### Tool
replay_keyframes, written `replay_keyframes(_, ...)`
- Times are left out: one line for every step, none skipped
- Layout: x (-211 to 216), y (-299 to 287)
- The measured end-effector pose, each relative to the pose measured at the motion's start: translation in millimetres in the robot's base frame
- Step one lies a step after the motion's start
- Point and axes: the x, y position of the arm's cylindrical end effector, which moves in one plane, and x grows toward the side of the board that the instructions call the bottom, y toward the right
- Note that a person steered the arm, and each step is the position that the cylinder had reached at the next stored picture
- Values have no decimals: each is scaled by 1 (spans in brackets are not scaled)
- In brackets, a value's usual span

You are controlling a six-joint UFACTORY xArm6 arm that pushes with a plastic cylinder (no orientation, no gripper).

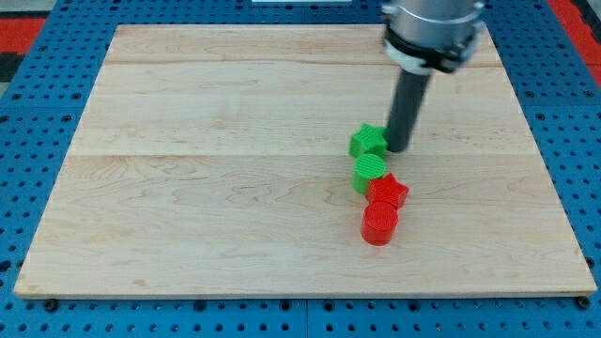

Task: Move the green star towards the center left

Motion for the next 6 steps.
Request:
replay_keyframes(-27,-54)
replay_keyframes(-32,-114)
replay_keyframes(-36,-93)
replay_keyframes(-52,-31)
replay_keyframes(-12,-16)
replay_keyframes(13,-70)
